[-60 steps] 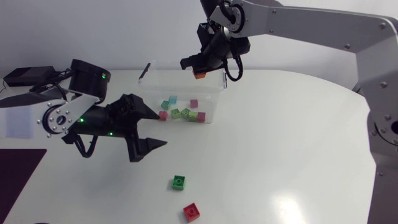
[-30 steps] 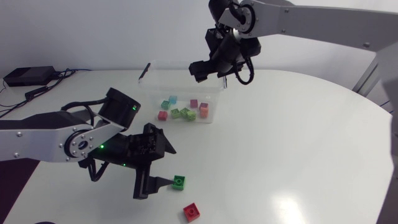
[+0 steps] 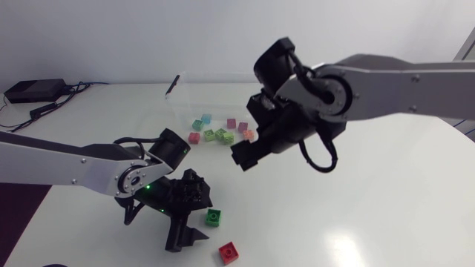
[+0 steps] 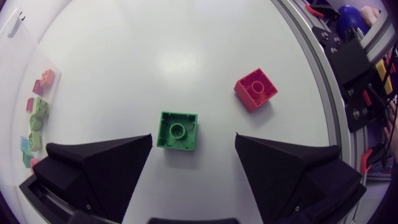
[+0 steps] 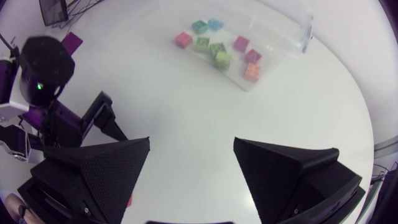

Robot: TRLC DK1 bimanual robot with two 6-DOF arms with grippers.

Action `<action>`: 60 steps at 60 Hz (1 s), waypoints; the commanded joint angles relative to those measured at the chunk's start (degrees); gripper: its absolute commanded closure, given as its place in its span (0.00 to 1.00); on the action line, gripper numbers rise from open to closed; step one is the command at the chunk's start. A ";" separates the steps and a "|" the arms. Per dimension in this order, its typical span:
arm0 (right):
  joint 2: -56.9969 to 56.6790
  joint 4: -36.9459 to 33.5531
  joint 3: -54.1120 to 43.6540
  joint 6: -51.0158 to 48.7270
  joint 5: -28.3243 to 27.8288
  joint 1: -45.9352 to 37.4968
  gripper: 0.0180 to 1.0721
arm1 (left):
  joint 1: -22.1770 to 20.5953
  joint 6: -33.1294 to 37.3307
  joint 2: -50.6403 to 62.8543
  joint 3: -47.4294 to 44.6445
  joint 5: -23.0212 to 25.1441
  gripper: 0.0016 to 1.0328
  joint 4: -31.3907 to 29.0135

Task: Place the duplo bricks in the container

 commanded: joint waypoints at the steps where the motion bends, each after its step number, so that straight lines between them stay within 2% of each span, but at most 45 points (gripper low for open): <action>1: -1.49 2.03 -5.01 1.77 -0.04 1.51 0.07 | -0.78 1.61 2.04 2.28 -0.19 0.12 -0.46; 7: -1.31 3.26 -8.27 1.94 -1.01 2.92 0.07 | -1.13 1.61 3.54 3.42 -0.19 0.18 -0.63; 11: -0.70 3.17 -9.41 2.12 -1.71 3.97 0.07 | -1.22 1.61 4.86 4.21 -0.19 0.27 -1.16; 16: 0.45 2.65 -10.20 2.21 -2.50 5.20 0.07 | -1.22 1.70 5.82 5.01 -0.19 0.49 -2.22; 22: 2.03 2.12 -10.73 2.65 -3.03 6.70 0.07 | -1.22 1.70 6.18 5.01 -0.11 0.83 -2.22; 23: 2.20 2.12 -10.73 2.74 -3.03 6.87 0.07 | -1.22 1.70 6.18 4.92 -0.11 0.85 -2.22; 38: 5.02 -0.69 -9.32 3.53 -4.35 10.74 0.07 | 1.16 1.35 3.63 4.48 0.07 0.86 -3.10; 60: 9.94 -4.47 -5.89 3.70 -4.44 15.40 0.06 | 10.03 0.03 -8.15 4.30 3.94 0.86 -5.82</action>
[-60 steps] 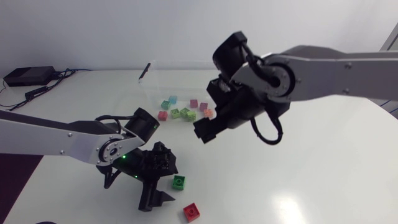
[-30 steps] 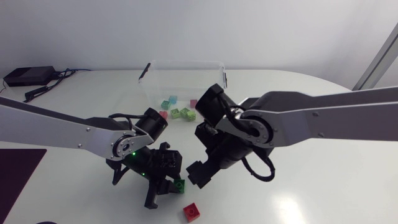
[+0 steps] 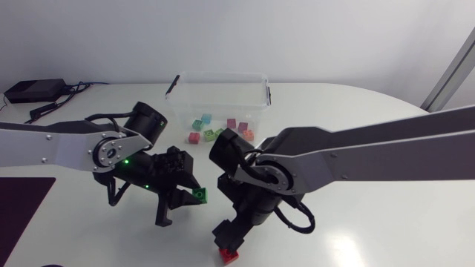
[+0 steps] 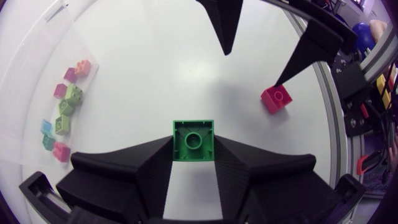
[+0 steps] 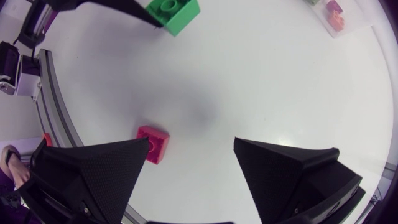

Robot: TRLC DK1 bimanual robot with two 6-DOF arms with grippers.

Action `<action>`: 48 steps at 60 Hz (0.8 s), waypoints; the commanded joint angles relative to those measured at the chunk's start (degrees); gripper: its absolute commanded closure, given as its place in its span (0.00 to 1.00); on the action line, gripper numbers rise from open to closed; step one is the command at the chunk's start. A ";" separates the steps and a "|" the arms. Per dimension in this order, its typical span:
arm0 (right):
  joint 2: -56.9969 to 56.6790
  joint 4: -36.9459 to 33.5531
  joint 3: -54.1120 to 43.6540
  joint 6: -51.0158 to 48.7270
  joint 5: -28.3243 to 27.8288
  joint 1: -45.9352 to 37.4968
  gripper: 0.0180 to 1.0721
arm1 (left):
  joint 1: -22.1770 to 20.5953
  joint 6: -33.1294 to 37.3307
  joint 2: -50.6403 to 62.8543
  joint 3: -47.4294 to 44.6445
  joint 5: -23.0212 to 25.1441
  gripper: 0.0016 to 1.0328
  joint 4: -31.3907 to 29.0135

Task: Place the duplo bricks in the container

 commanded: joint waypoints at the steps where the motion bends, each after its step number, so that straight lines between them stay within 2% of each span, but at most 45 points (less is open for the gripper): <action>1: 2.77 -1.50 1.89 1.65 -0.15 1.94 0.06 | 2.08 -0.06 -3.24 0.63 1.49 0.86 -1.32; 16: 6.11 -5.02 5.40 2.26 -1.21 4.66 0.06 | 7.79 -0.15 -7.54 1.07 4.65 0.86 -4.66; 38: 11.30 -13.63 12.00 3.23 -5.07 4.84 0.06 | 9.29 0.29 -9.74 3.09 5.45 0.86 -8.88; 48: 12.97 -15.21 13.75 4.20 -7.10 4.49 0.10 | 11.05 -2.43 -11.32 5.55 6.06 0.86 -8.35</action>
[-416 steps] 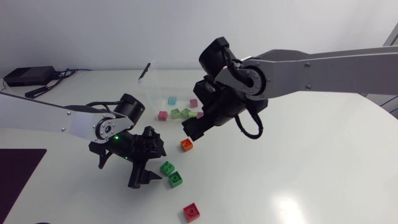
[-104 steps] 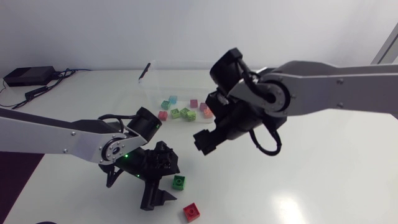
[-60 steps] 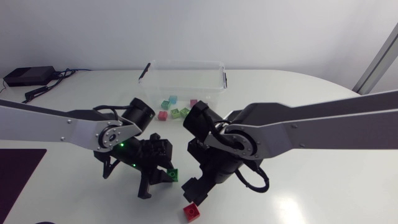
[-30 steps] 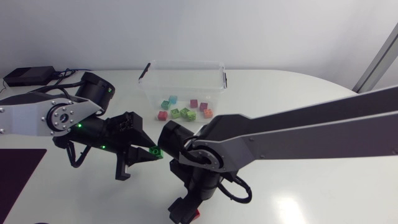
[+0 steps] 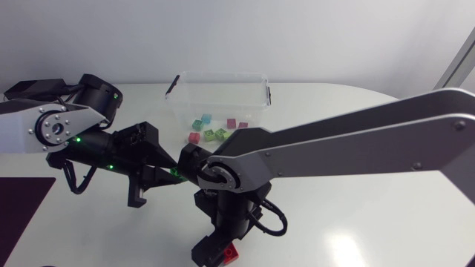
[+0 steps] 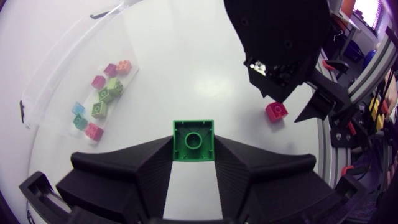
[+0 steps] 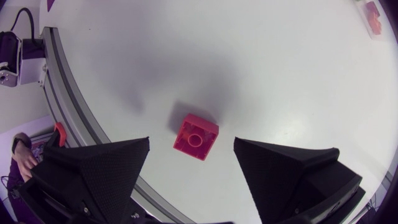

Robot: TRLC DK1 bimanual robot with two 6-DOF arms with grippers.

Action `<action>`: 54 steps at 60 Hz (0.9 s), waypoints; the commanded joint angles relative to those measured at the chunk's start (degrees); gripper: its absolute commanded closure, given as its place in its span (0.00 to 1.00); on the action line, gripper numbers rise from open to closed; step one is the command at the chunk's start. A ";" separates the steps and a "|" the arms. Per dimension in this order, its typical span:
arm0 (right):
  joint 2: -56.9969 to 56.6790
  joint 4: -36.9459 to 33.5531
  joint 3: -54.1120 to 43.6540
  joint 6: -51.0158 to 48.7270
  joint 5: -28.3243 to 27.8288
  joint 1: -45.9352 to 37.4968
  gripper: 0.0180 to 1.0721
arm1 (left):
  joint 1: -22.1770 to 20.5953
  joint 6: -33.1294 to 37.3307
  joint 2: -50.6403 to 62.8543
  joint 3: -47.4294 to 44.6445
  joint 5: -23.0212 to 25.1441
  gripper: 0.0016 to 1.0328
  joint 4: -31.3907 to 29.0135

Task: Place the duplo bricks in the container

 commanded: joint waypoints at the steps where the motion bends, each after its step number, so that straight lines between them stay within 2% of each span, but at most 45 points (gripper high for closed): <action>1: 2.02 -1.49 1.54 2.14 -0.82 -0.08 0.11 | 1.37 -2.13 -1.62 3.17 1.14 0.86 0.02; 13: 5.45 -4.30 2.42 2.49 -3.02 -0.70 0.12 | 5.32 -6.96 -4.52 6.25 3.43 0.86 1.87; 19: 6.41 -4.92 3.21 2.67 -3.37 -1.31 0.18 | 7.17 -7.58 -5.75 6.95 5.10 0.86 1.78; 44: 8.43 -6.32 5.40 2.93 -3.11 -1.84 0.25 | 8.40 -8.28 -8.39 7.04 6.50 0.86 1.69; 51: 9.49 -6.59 6.20 3.02 -3.11 -1.93 0.40 | 9.01 -8.19 -8.56 6.86 6.94 0.86 1.52; 54: 9.66 -6.59 6.20 3.02 -3.11 -1.93 0.44 | 9.45 -8.02 -8.74 6.78 7.12 0.86 1.52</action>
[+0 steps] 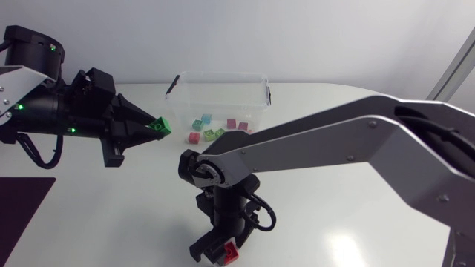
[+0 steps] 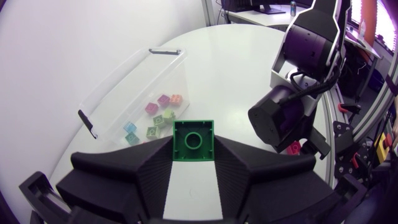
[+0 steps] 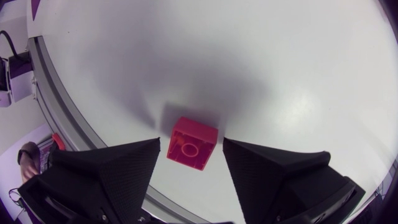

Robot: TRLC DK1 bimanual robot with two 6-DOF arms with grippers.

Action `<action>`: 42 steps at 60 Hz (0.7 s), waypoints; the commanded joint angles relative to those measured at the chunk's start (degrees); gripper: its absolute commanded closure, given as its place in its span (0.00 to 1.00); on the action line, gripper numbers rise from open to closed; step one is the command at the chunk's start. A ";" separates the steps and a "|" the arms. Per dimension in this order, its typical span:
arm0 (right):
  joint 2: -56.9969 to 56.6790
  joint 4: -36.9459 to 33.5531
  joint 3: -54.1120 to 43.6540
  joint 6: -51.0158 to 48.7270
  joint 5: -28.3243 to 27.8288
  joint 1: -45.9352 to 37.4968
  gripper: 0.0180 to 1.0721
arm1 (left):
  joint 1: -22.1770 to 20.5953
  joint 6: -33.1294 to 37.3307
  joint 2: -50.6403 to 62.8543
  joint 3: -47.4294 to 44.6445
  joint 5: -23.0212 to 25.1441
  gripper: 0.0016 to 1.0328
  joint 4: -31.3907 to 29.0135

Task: Place the duplo bricks in the container

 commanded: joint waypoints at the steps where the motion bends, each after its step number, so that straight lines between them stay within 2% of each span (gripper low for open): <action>1: 1.78 -1.25 0.86 1.23 -0.33 -0.44 0.45 | 0.93 -0.67 -0.96 1.11 1.15 0.86 -0.28; 8: 1.95 -0.90 0.86 1.23 -0.33 -0.71 0.61 | 1.28 -0.58 -1.40 0.94 1.51 0.86 -0.36; 19: -0.77 0.15 -0.90 1.14 0.37 -0.88 0.66 | 2.07 -2.52 -2.63 1.73 1.59 0.86 0.60; 35: -11.85 0.86 -2.48 1.40 2.13 -5.63 0.68 | 2.42 -15.97 -0.34 3.40 1.42 0.86 15.28; 42: -15.72 0.86 -1.33 1.49 3.71 -7.91 0.68 | 0.75 -22.12 4.49 4.63 -1.92 0.86 23.63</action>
